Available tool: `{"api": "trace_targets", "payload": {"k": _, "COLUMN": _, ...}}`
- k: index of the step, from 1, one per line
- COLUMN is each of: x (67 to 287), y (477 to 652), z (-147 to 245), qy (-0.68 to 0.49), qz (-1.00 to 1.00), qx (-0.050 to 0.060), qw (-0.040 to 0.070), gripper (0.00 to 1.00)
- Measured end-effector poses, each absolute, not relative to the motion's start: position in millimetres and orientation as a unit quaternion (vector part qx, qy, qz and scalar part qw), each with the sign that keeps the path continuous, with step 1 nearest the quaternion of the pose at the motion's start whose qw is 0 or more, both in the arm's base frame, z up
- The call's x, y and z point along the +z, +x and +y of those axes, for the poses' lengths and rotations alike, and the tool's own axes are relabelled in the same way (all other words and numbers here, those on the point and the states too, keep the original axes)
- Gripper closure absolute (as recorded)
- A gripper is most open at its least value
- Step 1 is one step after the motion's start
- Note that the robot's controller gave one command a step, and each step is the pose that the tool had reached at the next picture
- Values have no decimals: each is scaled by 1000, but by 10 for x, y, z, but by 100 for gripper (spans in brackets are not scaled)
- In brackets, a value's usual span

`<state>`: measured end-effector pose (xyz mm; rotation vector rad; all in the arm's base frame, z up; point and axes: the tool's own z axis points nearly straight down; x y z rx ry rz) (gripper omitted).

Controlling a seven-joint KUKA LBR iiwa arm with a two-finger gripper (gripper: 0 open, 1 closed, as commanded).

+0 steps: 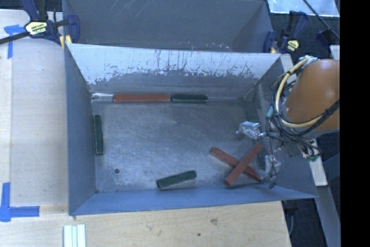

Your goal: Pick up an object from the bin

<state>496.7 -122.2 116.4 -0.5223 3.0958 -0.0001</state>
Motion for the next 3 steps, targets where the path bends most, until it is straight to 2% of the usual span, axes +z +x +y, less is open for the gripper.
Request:
{"api": "trace_targets", "payload": {"k": 1, "x": 911, "y": 5200, "z": -1305, "qy": -408, "qz": 913, "qx": 0, "qw": 2, "gripper": 100}}
{"api": "trace_targets", "payload": {"k": 2, "x": 912, "y": 5200, "z": -1305, "qy": -408, "qz": 913, "qx": 0, "qw": 2, "gripper": 100}}
{"api": "trace_targets", "payload": {"k": 3, "x": 2272, "y": 5513, "z": -1268, "qy": -397, "qz": 918, "qx": 0, "qw": 2, "gripper": 100}}
